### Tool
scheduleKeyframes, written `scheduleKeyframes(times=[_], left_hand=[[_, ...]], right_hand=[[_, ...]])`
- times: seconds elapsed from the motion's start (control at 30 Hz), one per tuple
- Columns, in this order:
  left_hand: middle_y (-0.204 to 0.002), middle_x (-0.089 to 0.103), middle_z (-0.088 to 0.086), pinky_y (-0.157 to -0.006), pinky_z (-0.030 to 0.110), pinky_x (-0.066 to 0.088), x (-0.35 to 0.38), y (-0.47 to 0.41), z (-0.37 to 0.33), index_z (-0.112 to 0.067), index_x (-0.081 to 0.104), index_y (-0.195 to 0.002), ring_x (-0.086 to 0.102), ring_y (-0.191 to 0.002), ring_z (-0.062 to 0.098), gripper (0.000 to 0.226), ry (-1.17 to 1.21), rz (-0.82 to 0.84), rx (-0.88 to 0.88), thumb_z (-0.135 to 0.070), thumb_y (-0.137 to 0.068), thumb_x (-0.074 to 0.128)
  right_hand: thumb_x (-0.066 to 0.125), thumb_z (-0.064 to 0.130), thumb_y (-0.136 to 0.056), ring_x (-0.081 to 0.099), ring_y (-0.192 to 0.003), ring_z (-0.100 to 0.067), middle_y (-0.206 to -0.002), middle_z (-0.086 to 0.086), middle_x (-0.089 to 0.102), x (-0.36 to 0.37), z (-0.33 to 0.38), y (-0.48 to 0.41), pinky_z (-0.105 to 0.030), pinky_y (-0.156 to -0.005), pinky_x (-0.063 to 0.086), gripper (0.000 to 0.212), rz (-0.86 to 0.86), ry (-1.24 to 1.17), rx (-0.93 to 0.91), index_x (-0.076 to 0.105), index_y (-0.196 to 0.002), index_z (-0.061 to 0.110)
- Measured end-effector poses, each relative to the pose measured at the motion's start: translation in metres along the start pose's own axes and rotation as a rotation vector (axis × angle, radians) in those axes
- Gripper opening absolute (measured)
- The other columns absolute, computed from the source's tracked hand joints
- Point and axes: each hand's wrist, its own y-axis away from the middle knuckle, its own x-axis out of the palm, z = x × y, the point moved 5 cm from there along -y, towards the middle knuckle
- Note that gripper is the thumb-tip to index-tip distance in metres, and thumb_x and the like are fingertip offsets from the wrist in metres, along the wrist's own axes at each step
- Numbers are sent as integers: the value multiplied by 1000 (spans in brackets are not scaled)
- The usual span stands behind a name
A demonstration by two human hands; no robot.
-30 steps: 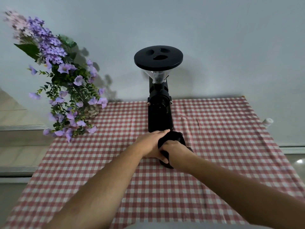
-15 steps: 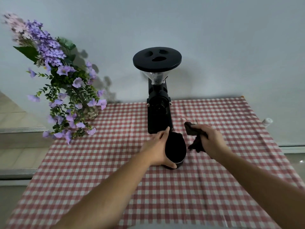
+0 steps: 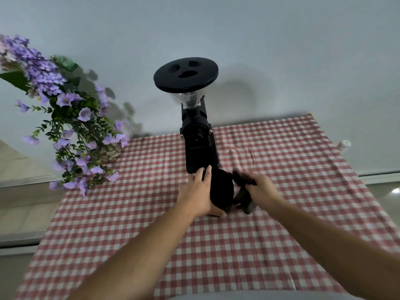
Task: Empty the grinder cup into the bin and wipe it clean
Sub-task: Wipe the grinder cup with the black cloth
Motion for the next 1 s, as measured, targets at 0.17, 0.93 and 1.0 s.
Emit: scheduleKeyframes(times=[0.17, 0.93, 1.0], left_hand=[[-160, 5, 2, -96, 45, 47, 6, -3, -15, -26, -7, -152, 28, -135, 35, 128, 15, -93, 3, -62, -64, 78], [-161, 2, -1, -101, 47, 43, 3, -5, -8, -37, -15, -146, 24, -140, 28, 135, 7, -89, 114, -62, -56, 82], [-161, 2, -3, -101, 44, 43, 4, -4, -6, -38, -16, -147, 23, -140, 26, 137, 17, -102, 121, -62, -56, 84]], right_hand=[[44, 5, -93, 67, -79, -16, -87, -3, 69, 24, -28, 28, -28, -69, 58, 28, 353, 353, 64, 66, -90, 23], [43, 0, -93, 64, -55, -6, -81, 8, 66, -7, 13, 2, -13, -43, 45, 41, -18, 130, -205, 63, -112, 29], [42, 2, -94, 63, -58, -9, -78, 7, 64, 6, -1, 11, -14, -44, 46, 35, 91, 269, -179, 62, -114, 22]])
